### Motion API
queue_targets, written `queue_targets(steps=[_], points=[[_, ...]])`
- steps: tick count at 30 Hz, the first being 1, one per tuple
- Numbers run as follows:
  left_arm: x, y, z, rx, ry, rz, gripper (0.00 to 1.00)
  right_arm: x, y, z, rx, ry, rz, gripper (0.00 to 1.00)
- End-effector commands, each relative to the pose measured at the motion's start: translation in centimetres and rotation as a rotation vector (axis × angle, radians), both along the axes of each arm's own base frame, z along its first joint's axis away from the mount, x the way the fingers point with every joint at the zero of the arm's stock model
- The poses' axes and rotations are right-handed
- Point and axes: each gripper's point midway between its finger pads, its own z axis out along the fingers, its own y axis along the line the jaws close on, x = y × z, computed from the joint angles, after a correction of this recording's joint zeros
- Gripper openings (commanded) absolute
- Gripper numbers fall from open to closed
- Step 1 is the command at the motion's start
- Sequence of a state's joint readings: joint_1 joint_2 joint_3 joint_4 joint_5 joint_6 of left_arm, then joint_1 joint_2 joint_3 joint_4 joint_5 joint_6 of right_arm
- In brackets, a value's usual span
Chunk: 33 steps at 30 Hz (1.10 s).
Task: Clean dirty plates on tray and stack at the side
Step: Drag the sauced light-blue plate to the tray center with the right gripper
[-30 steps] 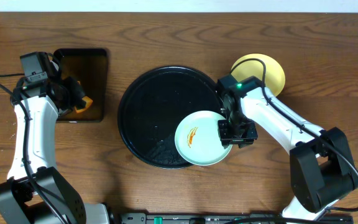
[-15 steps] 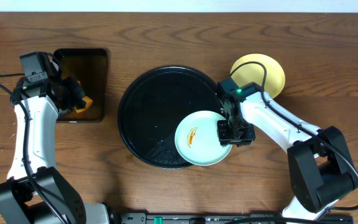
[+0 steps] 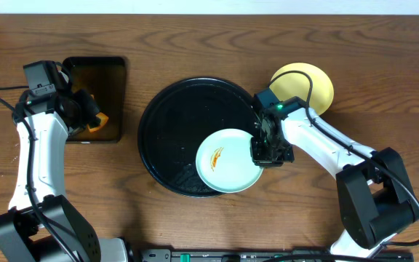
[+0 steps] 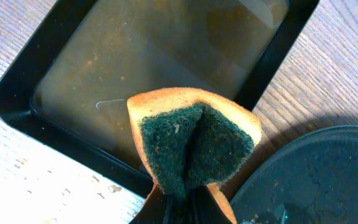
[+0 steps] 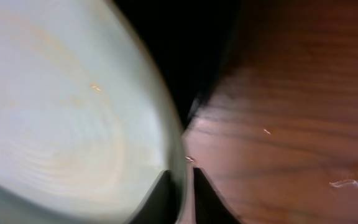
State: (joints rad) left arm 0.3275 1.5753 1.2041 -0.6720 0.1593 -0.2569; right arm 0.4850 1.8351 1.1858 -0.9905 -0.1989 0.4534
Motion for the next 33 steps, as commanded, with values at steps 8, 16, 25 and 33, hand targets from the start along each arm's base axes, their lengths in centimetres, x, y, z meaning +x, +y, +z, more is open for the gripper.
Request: queue_targets(steps=[8, 16, 25, 33], points=[[-0.2, 0.0, -0.5, -0.007, 0.009, -0.015, 0.08, 3.2, 4.0, 0.8, 0.195, -0.132, 0.008, 0.01], [-0.2, 0.0, -0.5, -0.007, 0.009, -0.015, 0.08, 7.8, 6.3, 2.1, 0.29, -0.333, 0.02, 0.01], [-0.1, 0.0, -0.5, -0.006, 0.005, -0.015, 0.08, 11.6, 7.2, 3.6, 0.311, -0.499, 0.028, 0.01], [-0.1, 0.0, -0.5, -0.006, 0.004, -0.015, 0.08, 12.3, 7.7, 1.6, 0.298, -0.457, 0.02, 0.01]])
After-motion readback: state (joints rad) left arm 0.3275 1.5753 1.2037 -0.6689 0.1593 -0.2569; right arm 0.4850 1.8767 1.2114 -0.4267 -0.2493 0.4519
